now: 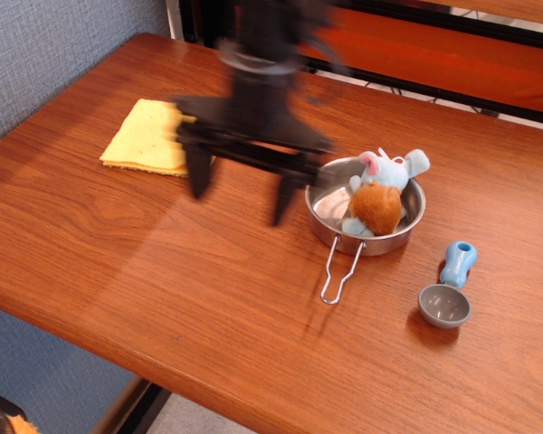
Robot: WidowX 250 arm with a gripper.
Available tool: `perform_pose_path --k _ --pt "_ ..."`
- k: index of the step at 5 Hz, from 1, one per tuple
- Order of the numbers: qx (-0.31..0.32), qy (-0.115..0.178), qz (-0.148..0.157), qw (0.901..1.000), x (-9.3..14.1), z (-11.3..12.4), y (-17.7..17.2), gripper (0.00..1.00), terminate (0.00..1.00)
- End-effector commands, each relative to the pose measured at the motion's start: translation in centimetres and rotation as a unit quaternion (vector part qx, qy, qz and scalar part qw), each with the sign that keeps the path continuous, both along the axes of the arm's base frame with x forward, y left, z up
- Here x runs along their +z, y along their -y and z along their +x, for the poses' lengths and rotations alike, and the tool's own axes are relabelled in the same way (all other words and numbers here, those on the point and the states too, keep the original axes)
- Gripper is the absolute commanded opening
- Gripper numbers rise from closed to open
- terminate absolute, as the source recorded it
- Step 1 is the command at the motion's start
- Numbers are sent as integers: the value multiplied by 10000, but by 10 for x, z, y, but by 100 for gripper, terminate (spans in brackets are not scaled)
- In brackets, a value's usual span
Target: Take the spoon and place it on the left side of silver vessel.
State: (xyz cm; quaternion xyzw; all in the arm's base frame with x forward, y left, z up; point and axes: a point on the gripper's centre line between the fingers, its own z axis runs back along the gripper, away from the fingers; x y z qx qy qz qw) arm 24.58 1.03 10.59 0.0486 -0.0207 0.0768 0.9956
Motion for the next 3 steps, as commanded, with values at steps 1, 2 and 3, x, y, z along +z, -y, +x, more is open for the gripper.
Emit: perform_pose_path --k 1,2,3 --pt "-1157 75 -193 9931 7 -38 -60 100 0" --pt "-1553 -27 -511 9865 12 -43 -66 100 0" --pt "-1813 23 -553 9819 16 -47 -67 100 100"
